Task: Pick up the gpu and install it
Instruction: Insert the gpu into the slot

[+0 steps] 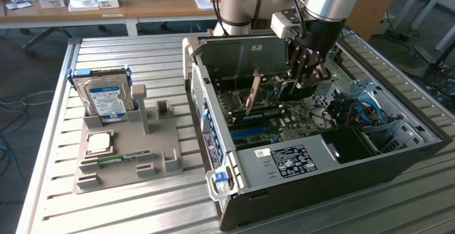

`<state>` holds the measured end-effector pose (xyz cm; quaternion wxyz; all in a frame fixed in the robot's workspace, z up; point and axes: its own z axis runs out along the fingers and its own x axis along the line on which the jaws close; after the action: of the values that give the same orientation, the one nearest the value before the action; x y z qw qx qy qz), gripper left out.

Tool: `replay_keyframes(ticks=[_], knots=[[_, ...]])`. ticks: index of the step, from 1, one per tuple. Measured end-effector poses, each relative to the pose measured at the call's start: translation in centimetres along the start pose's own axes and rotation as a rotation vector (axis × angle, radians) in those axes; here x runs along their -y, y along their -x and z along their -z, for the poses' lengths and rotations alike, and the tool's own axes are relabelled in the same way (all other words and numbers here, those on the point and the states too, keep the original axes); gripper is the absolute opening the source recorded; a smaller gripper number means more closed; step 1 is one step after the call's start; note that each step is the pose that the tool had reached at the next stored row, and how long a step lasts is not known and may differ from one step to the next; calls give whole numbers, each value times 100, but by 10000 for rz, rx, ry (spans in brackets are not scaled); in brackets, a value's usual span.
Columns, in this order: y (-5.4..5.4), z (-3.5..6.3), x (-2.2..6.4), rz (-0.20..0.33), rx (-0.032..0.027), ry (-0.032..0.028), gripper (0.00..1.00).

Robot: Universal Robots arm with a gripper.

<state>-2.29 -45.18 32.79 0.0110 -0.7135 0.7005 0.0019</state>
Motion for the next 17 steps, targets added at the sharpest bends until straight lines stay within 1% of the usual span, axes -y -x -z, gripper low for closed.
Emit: replay_keyframes(ticks=[17], knots=[[2, 2, -118, 0, 0, 0, 27]])
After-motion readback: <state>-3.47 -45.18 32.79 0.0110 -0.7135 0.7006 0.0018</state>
